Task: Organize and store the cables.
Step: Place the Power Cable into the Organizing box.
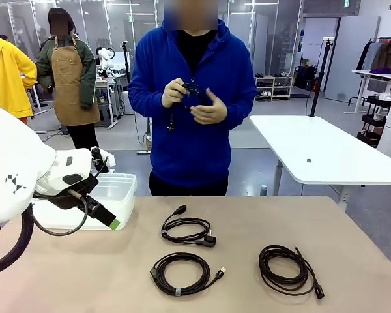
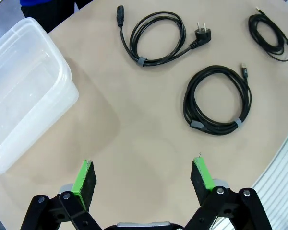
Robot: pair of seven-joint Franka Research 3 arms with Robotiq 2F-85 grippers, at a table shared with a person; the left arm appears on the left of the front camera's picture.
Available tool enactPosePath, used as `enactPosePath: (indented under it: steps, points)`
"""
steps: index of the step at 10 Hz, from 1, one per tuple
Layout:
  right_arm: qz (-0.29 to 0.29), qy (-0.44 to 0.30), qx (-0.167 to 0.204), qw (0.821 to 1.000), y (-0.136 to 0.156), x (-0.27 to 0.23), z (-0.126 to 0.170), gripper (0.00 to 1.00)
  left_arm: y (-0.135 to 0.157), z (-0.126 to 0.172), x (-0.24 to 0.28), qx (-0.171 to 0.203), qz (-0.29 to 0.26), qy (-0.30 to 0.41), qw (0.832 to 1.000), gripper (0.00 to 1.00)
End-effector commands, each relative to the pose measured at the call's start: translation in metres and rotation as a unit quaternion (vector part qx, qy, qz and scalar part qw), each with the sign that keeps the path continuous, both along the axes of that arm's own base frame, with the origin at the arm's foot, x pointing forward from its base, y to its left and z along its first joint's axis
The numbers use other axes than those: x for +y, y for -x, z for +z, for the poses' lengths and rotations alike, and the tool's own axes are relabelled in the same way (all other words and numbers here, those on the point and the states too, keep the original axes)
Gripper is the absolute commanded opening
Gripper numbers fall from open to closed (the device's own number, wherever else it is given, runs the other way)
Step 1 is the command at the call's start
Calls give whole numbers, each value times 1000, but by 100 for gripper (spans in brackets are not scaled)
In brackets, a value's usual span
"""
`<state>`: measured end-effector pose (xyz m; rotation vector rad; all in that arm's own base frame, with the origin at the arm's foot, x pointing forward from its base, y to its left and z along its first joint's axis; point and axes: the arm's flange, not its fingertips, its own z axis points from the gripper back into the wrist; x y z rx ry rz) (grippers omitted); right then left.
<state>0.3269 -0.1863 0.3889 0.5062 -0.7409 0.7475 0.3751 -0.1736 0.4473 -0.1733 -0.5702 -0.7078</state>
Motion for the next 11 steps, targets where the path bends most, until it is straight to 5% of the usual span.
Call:
enactPosePath:
  steps: [1, 2, 3, 11]
  points:
    - [-10, -4, 7, 1000, -3, 0, 2, 100, 3, 4, 2, 4, -6, 0, 1000, 100]
    - [-10, -4, 7, 1000, -3, 0, 2, 100, 0, 0, 0, 0, 0, 0, 1000, 100]
    - [-10, -4, 7, 1000, -3, 0, 2, 100, 1, -5, -18, 57, 72, -69, 993, 100]
    - [-10, -4, 7, 1000, -3, 0, 2, 100, -92, -14, -154, 135, 140, -115, 974, 100]
